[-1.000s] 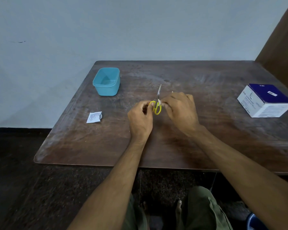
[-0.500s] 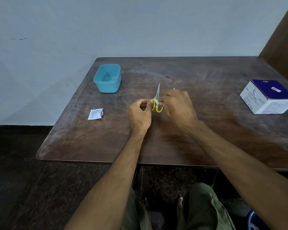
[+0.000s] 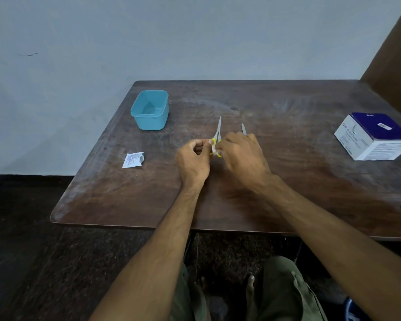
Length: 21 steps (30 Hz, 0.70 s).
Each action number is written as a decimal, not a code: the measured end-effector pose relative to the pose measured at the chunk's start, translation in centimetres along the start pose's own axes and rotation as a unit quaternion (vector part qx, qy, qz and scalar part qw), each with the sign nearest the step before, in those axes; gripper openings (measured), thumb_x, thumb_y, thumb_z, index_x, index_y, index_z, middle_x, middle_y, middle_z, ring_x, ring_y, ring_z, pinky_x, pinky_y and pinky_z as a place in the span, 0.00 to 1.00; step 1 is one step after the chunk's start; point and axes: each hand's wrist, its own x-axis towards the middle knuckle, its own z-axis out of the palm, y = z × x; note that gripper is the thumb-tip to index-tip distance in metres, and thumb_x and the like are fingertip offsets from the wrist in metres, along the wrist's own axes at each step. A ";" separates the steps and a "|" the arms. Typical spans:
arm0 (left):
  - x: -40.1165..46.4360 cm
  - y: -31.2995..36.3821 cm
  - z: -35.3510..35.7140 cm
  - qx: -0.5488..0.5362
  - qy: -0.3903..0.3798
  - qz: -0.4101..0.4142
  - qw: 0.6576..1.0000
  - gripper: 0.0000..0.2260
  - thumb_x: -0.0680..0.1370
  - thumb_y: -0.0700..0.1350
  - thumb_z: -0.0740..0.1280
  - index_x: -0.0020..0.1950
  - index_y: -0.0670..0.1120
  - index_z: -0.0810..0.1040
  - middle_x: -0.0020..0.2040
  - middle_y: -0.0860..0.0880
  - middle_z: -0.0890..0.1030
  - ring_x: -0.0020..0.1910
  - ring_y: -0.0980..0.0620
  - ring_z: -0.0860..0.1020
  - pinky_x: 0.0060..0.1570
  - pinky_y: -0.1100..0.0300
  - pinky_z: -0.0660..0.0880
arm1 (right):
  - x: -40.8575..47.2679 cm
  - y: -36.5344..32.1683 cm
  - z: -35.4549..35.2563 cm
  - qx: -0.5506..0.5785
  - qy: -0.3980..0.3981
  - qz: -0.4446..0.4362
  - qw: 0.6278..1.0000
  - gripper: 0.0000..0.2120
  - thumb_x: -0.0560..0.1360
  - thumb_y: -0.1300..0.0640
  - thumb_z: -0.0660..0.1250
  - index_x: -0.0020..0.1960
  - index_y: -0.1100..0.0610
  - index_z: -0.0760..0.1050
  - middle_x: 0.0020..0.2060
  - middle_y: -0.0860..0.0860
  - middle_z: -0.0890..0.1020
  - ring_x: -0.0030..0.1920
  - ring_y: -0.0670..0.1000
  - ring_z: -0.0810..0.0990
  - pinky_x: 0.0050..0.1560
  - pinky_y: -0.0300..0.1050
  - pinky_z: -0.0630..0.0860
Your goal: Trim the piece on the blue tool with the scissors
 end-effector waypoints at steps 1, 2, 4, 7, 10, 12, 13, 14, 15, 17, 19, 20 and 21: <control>0.0 0.0 0.0 -0.004 0.001 -0.002 1.000 0.04 0.75 0.44 0.71 0.44 0.45 0.84 0.35 0.53 0.83 0.34 0.59 0.81 0.39 0.61 0.79 | -0.6 -0.4 0.1 0.005 0.005 -0.016 1.000 0.03 0.69 0.59 0.68 0.39 0.53 0.80 0.34 0.50 0.78 0.35 0.55 0.77 0.39 0.45 0.62; 0.0 0.1 0.0 -0.005 0.002 -0.002 1.000 0.04 0.75 0.44 0.71 0.45 0.44 0.84 0.34 0.55 0.82 0.32 0.62 0.80 0.37 0.63 0.78 | -1.3 -0.7 0.3 0.006 0.006 -0.032 0.999 0.06 0.70 0.58 0.63 0.39 0.53 0.80 0.35 0.50 0.78 0.35 0.55 0.77 0.39 0.46 0.63; -0.1 0.2 0.0 0.001 0.002 0.002 1.000 0.04 0.75 0.43 0.71 0.46 0.43 0.84 0.34 0.57 0.81 0.31 0.65 0.79 0.36 0.66 0.76 | -2.4 -1.1 0.6 0.000 -0.009 -0.054 0.999 0.06 0.71 0.57 0.62 0.39 0.54 0.77 0.35 0.50 0.77 0.36 0.55 0.76 0.39 0.48 0.63; -0.1 0.2 0.0 -0.001 0.001 0.003 1.000 0.04 0.75 0.44 0.71 0.45 0.44 0.84 0.34 0.56 0.82 0.33 0.63 0.80 0.38 0.64 0.78 | -2.2 -0.6 0.6 0.016 0.005 -0.035 0.999 0.10 0.74 0.55 0.60 0.40 0.55 0.78 0.36 0.52 0.78 0.36 0.56 0.77 0.39 0.46 0.61; 0.0 0.1 -0.1 -0.013 0.003 -0.012 1.000 0.04 0.75 0.44 0.71 0.44 0.44 0.84 0.36 0.52 0.84 0.36 0.56 0.82 0.40 0.59 0.80 | -0.9 0.3 -0.3 0.086 0.023 0.019 0.996 0.09 0.74 0.56 0.62 0.43 0.54 0.81 0.38 0.53 0.80 0.38 0.58 0.79 0.39 0.47 0.64; 0.0 0.1 0.0 -0.020 0.003 -0.018 1.000 0.04 0.75 0.45 0.72 0.43 0.45 0.83 0.36 0.51 0.84 0.36 0.53 0.83 0.42 0.55 0.81 | 0.2 1.2 -1.2 0.110 0.041 0.066 0.991 0.09 0.74 0.56 0.62 0.45 0.54 0.81 0.40 0.52 0.80 0.42 0.59 0.79 0.40 0.49 0.67; 0.0 0.1 0.0 -0.023 0.002 -0.019 1.000 0.03 0.75 0.45 0.72 0.43 0.46 0.83 0.35 0.51 0.84 0.36 0.53 0.83 0.42 0.54 0.82 | 0.7 1.5 -1.6 0.117 0.045 0.085 0.988 0.08 0.74 0.56 0.63 0.45 0.54 0.81 0.41 0.52 0.81 0.44 0.58 0.79 0.42 0.50 0.68; 0.0 0.1 0.0 -0.023 0.001 -0.021 1.000 0.03 0.75 0.45 0.72 0.42 0.47 0.83 0.35 0.51 0.84 0.36 0.53 0.83 0.42 0.53 0.82 | 1.1 1.7 -1.8 0.120 0.039 0.096 0.987 0.07 0.74 0.56 0.64 0.46 0.54 0.81 0.41 0.52 0.81 0.45 0.58 0.79 0.43 0.50 0.68; 0.0 0.0 0.0 -0.023 0.000 -0.022 0.999 0.03 0.75 0.45 0.71 0.42 0.48 0.83 0.35 0.52 0.84 0.35 0.53 0.83 0.42 0.52 0.82 | 1.3 1.8 -1.8 0.114 0.019 0.096 0.989 0.07 0.74 0.57 0.65 0.46 0.54 0.82 0.42 0.52 0.81 0.46 0.59 0.79 0.43 0.50 0.68; 0.1 -0.1 0.0 -0.031 -0.004 -0.024 0.999 0.03 0.75 0.45 0.71 0.42 0.48 0.83 0.35 0.51 0.84 0.35 0.52 0.83 0.41 0.51 0.82 | 1.1 1.6 -1.1 0.083 -0.034 0.077 0.993 0.07 0.75 0.58 0.65 0.48 0.55 0.82 0.44 0.54 0.81 0.47 0.60 0.78 0.43 0.49 0.64; 0.2 -0.3 0.0 -0.040 -0.004 -0.022 0.999 0.03 0.75 0.44 0.71 0.41 0.48 0.83 0.35 0.50 0.84 0.35 0.51 0.84 0.42 0.49 0.82 | 0.1 1.2 -0.2 0.068 -0.044 0.056 0.995 0.07 0.75 0.58 0.65 0.47 0.55 0.82 0.43 0.54 0.81 0.44 0.61 0.79 0.41 0.47 0.61; 0.2 -0.3 0.0 -0.037 -0.002 -0.020 0.999 0.03 0.75 0.44 0.71 0.42 0.48 0.83 0.36 0.50 0.84 0.35 0.51 0.84 0.41 0.49 0.82 | -0.4 1.0 0.1 0.065 -0.040 0.050 0.996 0.07 0.74 0.58 0.65 0.46 0.55 0.82 0.42 0.54 0.81 0.42 0.61 0.79 0.41 0.47 0.61; 0.1 -0.2 0.0 -0.034 -0.002 -0.019 0.999 0.03 0.75 0.44 0.71 0.42 0.48 0.83 0.36 0.50 0.84 0.35 0.52 0.83 0.41 0.50 0.82 | -0.8 0.8 0.2 0.063 -0.034 0.048 0.996 0.07 0.73 0.58 0.65 0.45 0.56 0.82 0.40 0.54 0.81 0.40 0.60 0.79 0.39 0.46 0.62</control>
